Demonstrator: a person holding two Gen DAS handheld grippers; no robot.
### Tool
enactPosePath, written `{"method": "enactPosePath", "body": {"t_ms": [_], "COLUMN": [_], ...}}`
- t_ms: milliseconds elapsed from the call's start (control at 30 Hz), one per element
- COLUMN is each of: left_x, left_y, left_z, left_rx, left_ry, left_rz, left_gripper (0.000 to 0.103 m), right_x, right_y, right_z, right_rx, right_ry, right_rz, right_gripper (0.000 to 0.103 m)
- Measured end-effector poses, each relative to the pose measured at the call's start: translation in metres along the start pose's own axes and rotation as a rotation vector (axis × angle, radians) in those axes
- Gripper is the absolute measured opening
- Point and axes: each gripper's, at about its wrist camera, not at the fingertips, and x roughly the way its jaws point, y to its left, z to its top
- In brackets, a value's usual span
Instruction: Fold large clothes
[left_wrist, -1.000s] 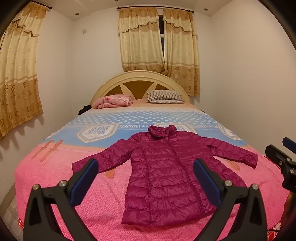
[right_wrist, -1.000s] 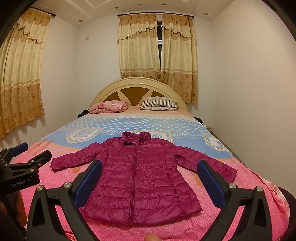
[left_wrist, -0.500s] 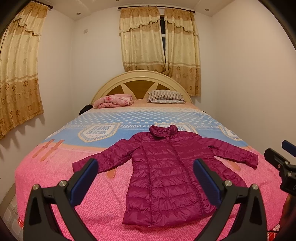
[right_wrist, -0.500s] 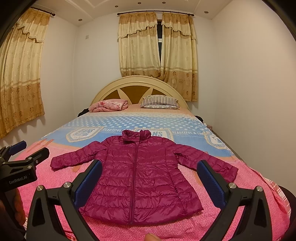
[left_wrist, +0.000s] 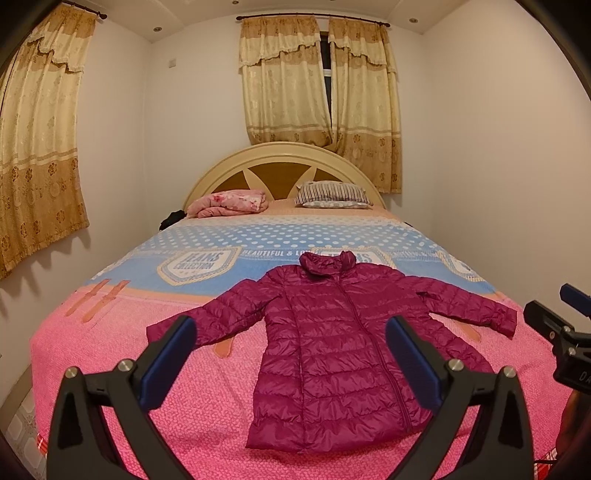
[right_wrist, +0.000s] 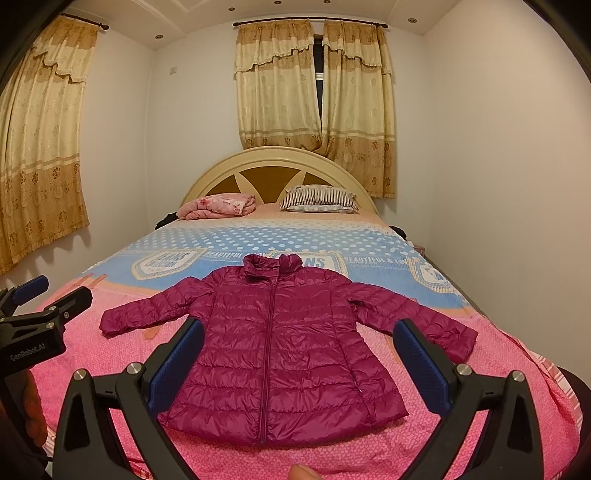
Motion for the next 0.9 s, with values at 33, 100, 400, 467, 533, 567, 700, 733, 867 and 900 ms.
{"method": "enactPosePath", "body": {"t_ms": [33,100,400,467,533,567,700,733,867,900], "left_x": [0.0,0.0,0.0,0.0,0.0,0.001,0.002,0.002,0.005,0.006], "left_y": [0.0,0.0,0.0,0.0,0.001,0.002,0.004,0.005,0.004,0.005], "left_z": [0.0,0.0,-0.001,-0.001,0.0,0.0,0.001,0.001,0.001,0.001], "left_rx": [0.0,0.001,-0.002,-0.001,-0.001,-0.003,-0.002,-0.001,0.007,0.009], "left_ry": [0.001,-0.001,-0.001,-0.003,-0.003,-0.004,-0.009,-0.013,-0.024,-0.023], "left_rz": [0.0,0.0,0.001,-0.001,0.002,0.003,0.01,0.013,0.024,0.025], "left_gripper": [0.103,0.103,0.103,0.103,0.103,0.103,0.103,0.103,0.103,0.103], "right_x": [0.0,0.001,0.002,0.002,0.003,0.004,0.006,0.007,0.013,0.014], "right_y": [0.001,0.001,0.001,0.001,0.002,0.002,0.001,0.0,-0.004,-0.005], "right_z": [0.0,-0.001,-0.002,-0.003,-0.003,-0.004,-0.005,-0.006,-0.006,-0.006], "right_rx": [-0.001,-0.001,-0.001,0.0,0.003,0.003,0.003,0.005,0.012,0.013], "right_ry": [0.001,0.002,0.003,0.006,0.008,0.011,0.016,0.019,0.032,0.033], "right_rz": [0.0,0.0,0.002,0.0,-0.001,-0.001,-0.003,-0.002,-0.008,-0.009], "right_gripper": [0.102,0.102,0.102,0.102,0.102,0.102,0.102,0.102,0.102,0.102]}}
